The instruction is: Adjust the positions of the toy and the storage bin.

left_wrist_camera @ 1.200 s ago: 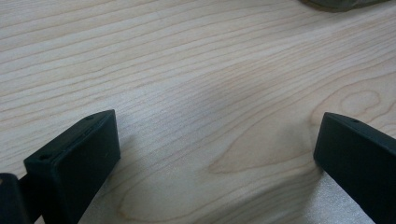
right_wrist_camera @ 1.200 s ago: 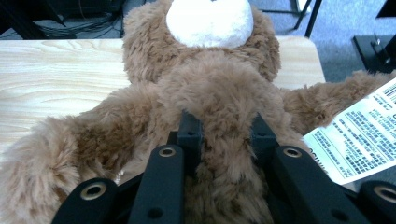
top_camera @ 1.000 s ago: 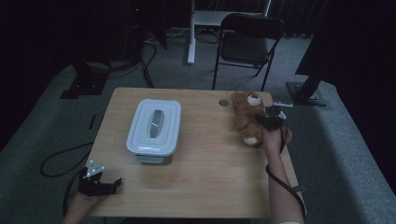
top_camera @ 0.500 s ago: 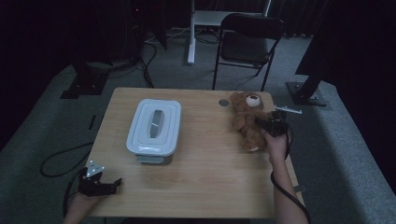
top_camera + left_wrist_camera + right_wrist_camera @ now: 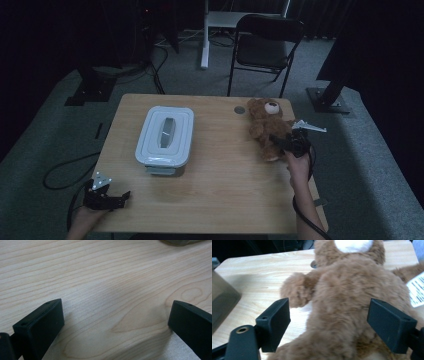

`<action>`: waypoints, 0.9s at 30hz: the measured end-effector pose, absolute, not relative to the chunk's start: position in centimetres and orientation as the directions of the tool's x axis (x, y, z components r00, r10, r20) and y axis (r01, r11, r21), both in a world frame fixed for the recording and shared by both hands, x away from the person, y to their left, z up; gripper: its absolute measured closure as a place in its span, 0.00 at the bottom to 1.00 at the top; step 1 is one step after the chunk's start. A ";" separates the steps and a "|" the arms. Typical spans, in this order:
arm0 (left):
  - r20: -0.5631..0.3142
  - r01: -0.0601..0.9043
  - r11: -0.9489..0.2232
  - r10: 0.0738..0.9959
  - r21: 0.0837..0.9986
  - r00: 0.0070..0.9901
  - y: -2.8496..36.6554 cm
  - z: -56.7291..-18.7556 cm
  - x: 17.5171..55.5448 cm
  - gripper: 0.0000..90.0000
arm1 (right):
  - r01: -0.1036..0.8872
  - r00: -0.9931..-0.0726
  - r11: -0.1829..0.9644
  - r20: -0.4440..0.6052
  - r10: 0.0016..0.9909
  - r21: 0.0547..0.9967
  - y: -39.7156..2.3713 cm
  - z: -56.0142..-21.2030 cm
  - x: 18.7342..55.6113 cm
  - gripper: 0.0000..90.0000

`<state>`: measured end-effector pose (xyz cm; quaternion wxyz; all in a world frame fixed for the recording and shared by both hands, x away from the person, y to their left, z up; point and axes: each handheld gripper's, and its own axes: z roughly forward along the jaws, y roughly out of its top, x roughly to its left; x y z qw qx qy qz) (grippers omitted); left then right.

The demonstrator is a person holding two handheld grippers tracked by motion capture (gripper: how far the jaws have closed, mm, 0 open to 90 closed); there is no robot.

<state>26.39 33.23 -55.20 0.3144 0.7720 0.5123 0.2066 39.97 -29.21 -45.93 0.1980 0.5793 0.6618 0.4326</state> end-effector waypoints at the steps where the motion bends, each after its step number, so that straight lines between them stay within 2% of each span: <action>1: -0.007 0.662 -0.273 0.922 0.698 0.388 33.2 -55.2 26.4 0.01 | 0.585 -0.261 -0.030 0.223 0.939 0.810 -28.8 -45.9 39.8 0.18; 6: 0.017 0.668 -0.292 0.922 0.684 0.386 32.9 -55.1 26.7 0.01 | 0.569 -0.345 0.031 0.205 0.916 0.822 -26.5 -45.4 39.7 0.15; 16: 0.007 0.694 -0.309 0.916 0.650 0.402 32.6 -54.7 28.1 0.01 | 0.549 -0.485 0.152 0.166 0.858 0.822 -21.4 -44.4 39.7 0.15; 19: 0.007 0.694 -0.299 0.921 0.655 0.390 32.5 -54.7 28.7 0.01 | 0.543 -0.511 0.188 0.145 0.847 0.818 -20.0 -44.5 39.8 0.16; 27: 0.008 0.687 -0.291 0.923 0.665 0.384 32.5 -53.6 30.2 0.01 | 0.552 -0.545 0.196 0.173 0.821 0.811 -17.9 -44.9 40.0 0.16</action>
